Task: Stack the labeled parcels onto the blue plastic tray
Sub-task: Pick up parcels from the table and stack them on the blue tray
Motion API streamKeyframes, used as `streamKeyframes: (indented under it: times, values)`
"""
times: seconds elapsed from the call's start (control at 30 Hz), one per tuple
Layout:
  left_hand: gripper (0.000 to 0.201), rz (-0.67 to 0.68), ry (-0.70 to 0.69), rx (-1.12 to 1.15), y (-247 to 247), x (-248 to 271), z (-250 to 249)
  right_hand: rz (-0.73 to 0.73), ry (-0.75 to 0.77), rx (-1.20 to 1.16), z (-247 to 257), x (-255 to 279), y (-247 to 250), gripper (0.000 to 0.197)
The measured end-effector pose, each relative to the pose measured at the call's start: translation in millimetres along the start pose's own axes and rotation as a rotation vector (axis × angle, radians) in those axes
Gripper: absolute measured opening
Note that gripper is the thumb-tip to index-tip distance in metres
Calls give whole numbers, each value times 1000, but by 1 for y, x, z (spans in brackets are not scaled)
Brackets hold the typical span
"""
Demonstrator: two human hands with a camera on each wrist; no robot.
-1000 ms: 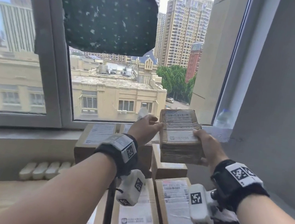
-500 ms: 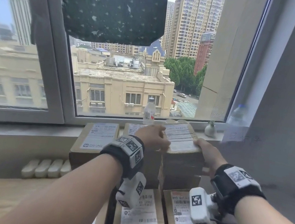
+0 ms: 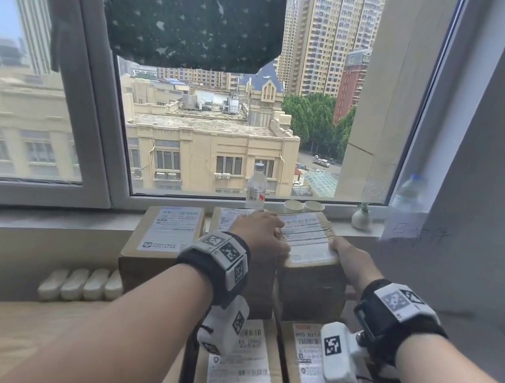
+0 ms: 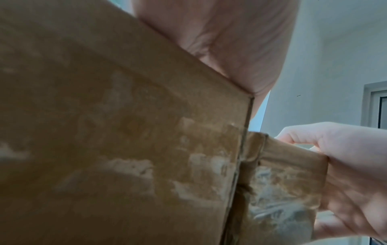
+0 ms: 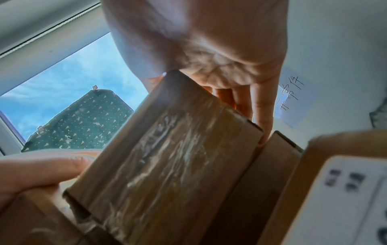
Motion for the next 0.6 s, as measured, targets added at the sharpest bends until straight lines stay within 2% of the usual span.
streamKeyframes:
  times: [0.1,0.13,0.23,0.3,0.43,0.6]
  values:
    - [54,10,1,13,-2,0,3,-37,15,66,-1,1,2,49]
    - [58,6,3,21,-2,1,3,-47,20,81,-1,3,2,47]
    - [56,-9,10,28,-1,3,4,-76,52,132,2,9,6,34]
    - [54,-3,25,23,0,7,3,-110,102,210,6,14,8,37]
    - [47,-26,46,58,9,22,-2,-145,219,388,18,35,13,55]
    - [45,-69,37,65,25,55,-12,-177,375,597,34,72,12,46]
Point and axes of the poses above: each hand's wrist, its own x-axis away from the middle knuckle, its own y-axis out of the back of the hand, z = x × y, the point moved 3 cm from there along -x, towards the middle knuckle, and after that the axes turned 2 degrees about -x, right-handed, at the moved point
